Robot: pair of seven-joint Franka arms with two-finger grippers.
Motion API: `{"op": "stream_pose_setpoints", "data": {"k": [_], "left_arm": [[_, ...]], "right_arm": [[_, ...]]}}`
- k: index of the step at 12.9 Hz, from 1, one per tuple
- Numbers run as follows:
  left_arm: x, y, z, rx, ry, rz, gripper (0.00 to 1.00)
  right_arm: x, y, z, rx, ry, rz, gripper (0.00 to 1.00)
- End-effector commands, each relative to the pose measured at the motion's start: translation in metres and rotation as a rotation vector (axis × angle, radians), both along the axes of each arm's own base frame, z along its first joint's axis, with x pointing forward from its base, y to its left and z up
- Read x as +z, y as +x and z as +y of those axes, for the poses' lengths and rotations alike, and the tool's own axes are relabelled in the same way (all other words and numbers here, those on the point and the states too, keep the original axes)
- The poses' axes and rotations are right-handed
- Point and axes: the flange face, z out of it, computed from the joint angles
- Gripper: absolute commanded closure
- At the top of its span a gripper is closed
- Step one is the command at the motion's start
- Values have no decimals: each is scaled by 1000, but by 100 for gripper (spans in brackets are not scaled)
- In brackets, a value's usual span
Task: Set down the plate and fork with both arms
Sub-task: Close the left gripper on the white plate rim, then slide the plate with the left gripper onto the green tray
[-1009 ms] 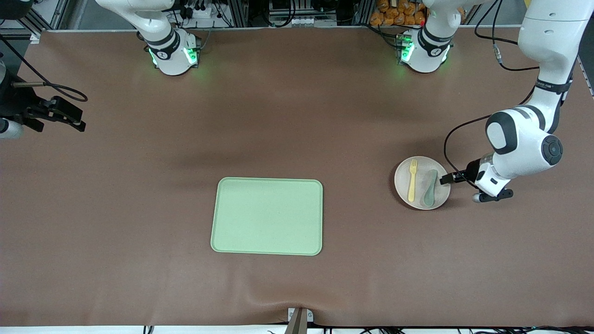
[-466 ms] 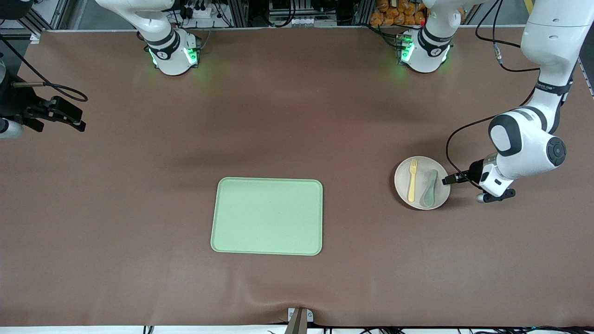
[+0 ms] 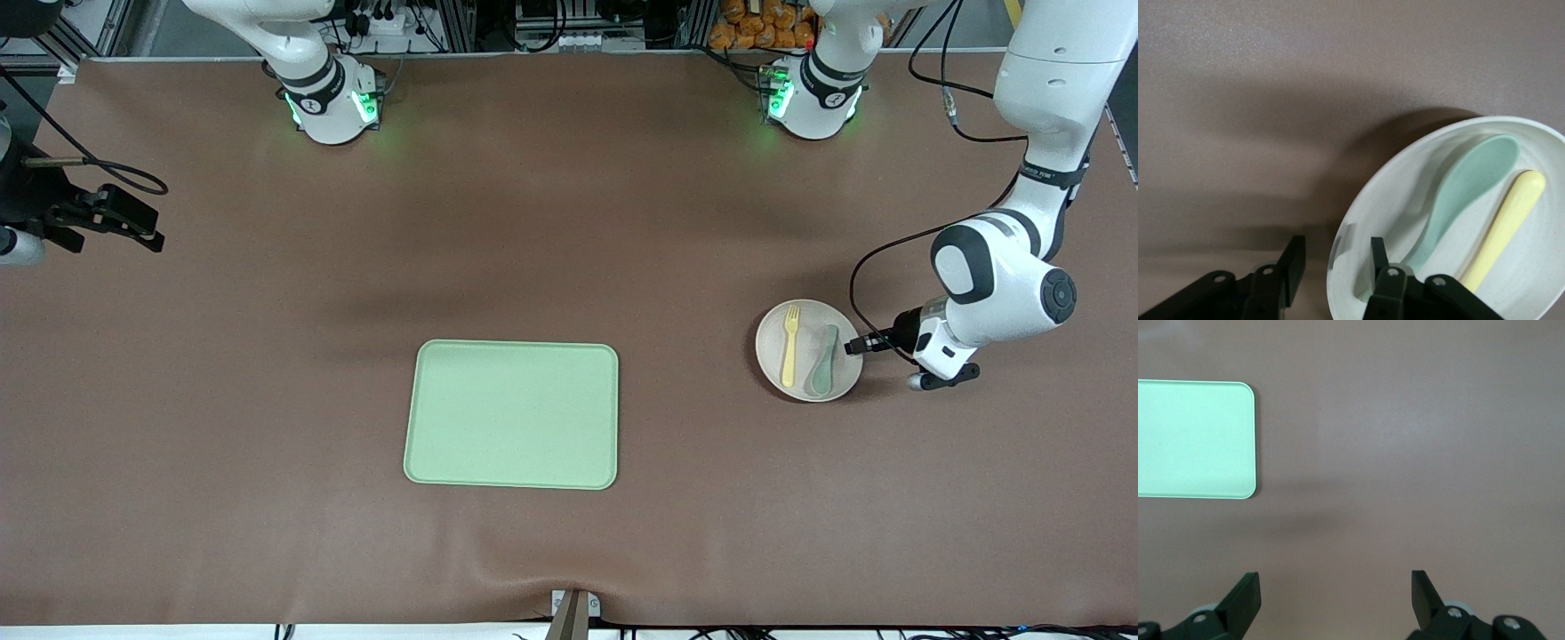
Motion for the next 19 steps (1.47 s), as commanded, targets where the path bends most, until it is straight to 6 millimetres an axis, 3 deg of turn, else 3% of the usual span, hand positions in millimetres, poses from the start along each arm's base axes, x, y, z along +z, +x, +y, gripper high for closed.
{"op": "stream_pose_setpoints", "data": {"k": [1,5,8,14,19], "left_arm": [[-2,4,0,16,-27,-16,57],[-7,3,-1,20,-33,-7,66],[-6,5,-2,18,-33,-11,82],[-7,5,-6,8,-35,-8,100],[4,14,-37,-37,-66,-20,100]], "right_arm": [[3,-6,0,7,14,0,0],[3,-6,0,7,14,-2,0],[3,-6,0,7,14,0,0],[3,-6,0,7,14,0,0],[3,-6,0,7,14,0,0]]}}
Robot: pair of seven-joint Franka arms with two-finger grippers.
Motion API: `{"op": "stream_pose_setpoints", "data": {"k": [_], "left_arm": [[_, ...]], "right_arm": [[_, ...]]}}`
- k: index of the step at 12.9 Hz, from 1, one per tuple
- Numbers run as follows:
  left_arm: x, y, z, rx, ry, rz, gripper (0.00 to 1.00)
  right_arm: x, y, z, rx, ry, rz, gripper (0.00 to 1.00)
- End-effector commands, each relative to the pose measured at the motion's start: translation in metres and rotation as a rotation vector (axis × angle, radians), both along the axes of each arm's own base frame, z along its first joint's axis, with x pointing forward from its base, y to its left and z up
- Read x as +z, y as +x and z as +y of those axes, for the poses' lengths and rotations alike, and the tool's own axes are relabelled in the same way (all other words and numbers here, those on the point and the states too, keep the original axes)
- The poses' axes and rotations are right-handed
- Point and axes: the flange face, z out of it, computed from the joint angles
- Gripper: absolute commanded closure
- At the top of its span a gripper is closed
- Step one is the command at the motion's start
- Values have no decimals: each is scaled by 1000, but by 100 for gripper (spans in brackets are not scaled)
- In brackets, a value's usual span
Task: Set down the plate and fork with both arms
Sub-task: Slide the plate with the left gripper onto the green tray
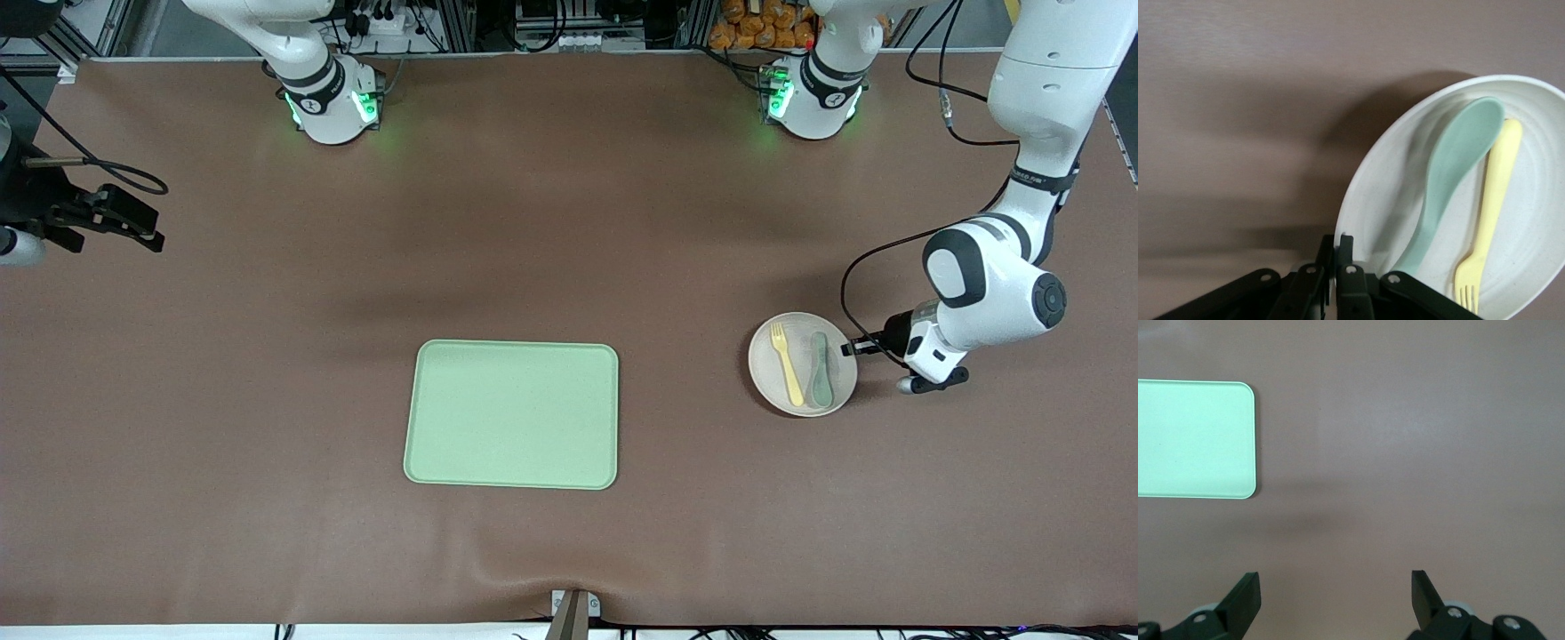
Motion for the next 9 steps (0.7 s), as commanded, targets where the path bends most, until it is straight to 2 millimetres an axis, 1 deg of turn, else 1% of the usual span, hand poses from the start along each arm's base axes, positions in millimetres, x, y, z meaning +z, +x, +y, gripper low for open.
{"op": "stream_pose_setpoints", "data": {"k": [1,2,4,5,8,9], "left_arm": [[7,10,-25,-34,-44,-13,100],[15,17,-37,-48,-53,-25,100],[34,31,-66,-88,-79,-44,100],[47,39,-85,-108,-100,-52,100],[74,54,-149,-132,-135,-35,100],[84,57,-175,-130,-139,-21,100]], "right_arm": [[3,-6,0,7,14,-1,0],[3,-6,0,7,14,-1,0],[3,-6,0,7,14,-1,0],[3,-6,0,7,14,-1,0],[3,-6,0,7,14,-1,0],[3,-6,0,7,14,-1,0]]}}
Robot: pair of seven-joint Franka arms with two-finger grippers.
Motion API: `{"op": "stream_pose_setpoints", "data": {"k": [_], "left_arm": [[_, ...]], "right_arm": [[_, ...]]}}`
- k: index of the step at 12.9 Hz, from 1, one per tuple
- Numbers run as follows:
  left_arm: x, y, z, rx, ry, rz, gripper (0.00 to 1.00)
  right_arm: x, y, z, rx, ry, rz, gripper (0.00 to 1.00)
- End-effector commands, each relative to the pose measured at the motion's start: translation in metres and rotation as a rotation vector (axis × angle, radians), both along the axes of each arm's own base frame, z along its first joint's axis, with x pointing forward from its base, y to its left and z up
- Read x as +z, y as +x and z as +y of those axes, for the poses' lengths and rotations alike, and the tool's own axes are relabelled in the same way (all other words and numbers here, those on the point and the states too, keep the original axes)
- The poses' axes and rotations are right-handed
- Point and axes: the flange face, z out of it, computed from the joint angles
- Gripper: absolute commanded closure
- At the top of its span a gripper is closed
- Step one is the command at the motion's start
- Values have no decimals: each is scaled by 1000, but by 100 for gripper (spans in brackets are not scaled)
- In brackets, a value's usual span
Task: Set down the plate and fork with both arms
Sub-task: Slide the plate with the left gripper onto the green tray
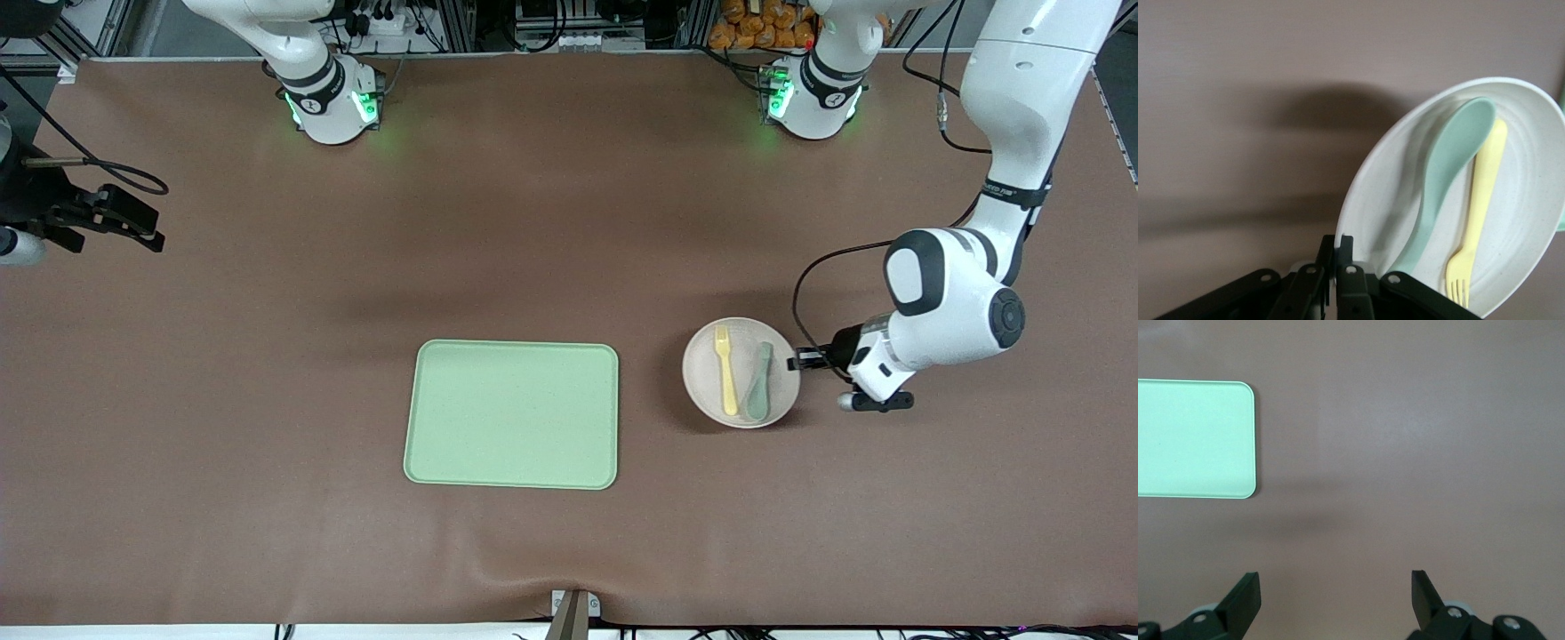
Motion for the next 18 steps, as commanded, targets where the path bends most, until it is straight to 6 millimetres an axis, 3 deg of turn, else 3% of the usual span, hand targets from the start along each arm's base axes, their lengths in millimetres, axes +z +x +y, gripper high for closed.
{"op": "stream_pose_setpoints", "data": {"k": [1,5,9,13,16,18], "left_arm": [[21,15,-63,21,-34,47,100],[28,15,-158,84,-31,100,100],[16,13,-232,58,-41,107,100],[-18,21,-275,56,-44,111,100],[-49,15,-315,64,37,79,100],[-64,16,-324,69,48,49,100]], "right_arm": [[4,-6,0,8,14,-2,0],[4,-6,0,8,14,-2,0],[3,-7,0,8,14,0,0],[4,-6,0,8,14,-2,0],[4,-6,0,8,14,-2,0],[3,-7,0,8,14,0,0]]}}
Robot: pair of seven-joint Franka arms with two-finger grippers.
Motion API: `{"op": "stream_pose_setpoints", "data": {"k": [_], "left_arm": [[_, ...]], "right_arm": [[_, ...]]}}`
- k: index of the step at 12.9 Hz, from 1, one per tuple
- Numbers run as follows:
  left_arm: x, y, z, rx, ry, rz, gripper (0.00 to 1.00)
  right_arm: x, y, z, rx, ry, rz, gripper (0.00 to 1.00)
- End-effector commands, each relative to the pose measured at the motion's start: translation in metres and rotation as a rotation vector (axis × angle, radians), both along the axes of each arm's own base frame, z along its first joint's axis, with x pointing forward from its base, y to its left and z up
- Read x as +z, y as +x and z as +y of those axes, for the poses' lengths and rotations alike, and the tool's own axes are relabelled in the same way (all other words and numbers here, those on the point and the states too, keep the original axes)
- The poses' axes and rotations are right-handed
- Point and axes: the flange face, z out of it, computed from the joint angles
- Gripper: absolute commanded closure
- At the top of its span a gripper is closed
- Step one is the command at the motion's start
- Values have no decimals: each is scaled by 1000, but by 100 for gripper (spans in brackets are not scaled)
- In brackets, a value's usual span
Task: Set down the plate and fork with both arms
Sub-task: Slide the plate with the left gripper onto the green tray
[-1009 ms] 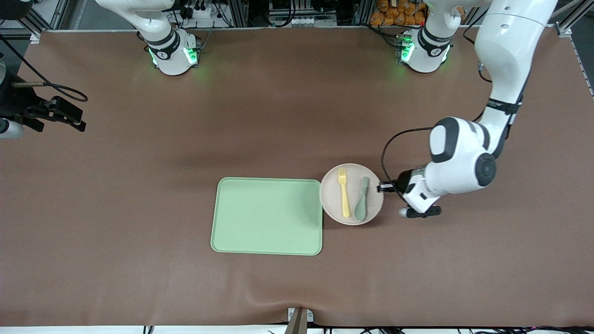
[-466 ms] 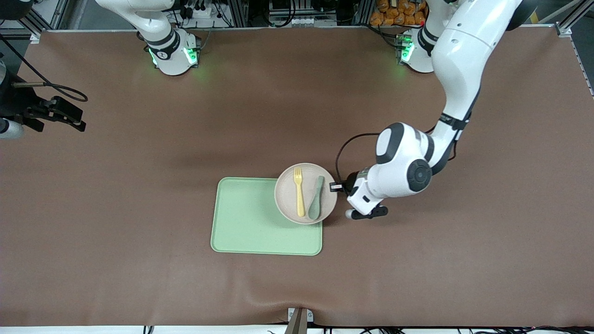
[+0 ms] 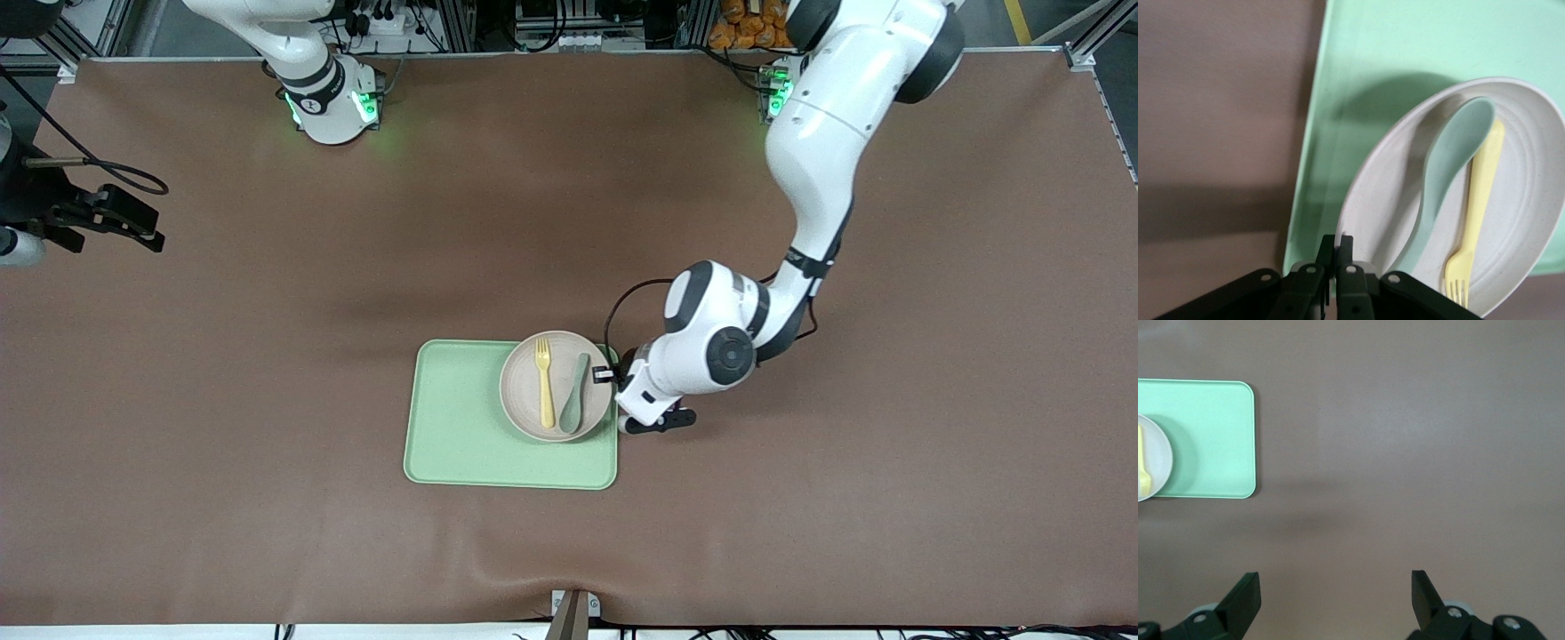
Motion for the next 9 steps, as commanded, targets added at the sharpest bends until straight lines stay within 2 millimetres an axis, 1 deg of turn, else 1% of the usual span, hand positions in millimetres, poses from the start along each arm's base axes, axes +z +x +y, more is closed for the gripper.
{"op": "stream_pose_setpoints", "data": {"k": [1,5,6,9], "left_arm": [[-7,11,-14,24,-5,-42,100],[-13,11,-15,33,-10,-54,100],[-19,11,-16,36,-11,-56,100],[-27,11,-18,37,-25,-86,100]], "right_arm": [[4,-6,1,8,14,-3,0],[4,-6,1,8,14,-3,0],[4,-6,1,8,14,-1,0],[4,-6,1,8,14,-3,0]]}}
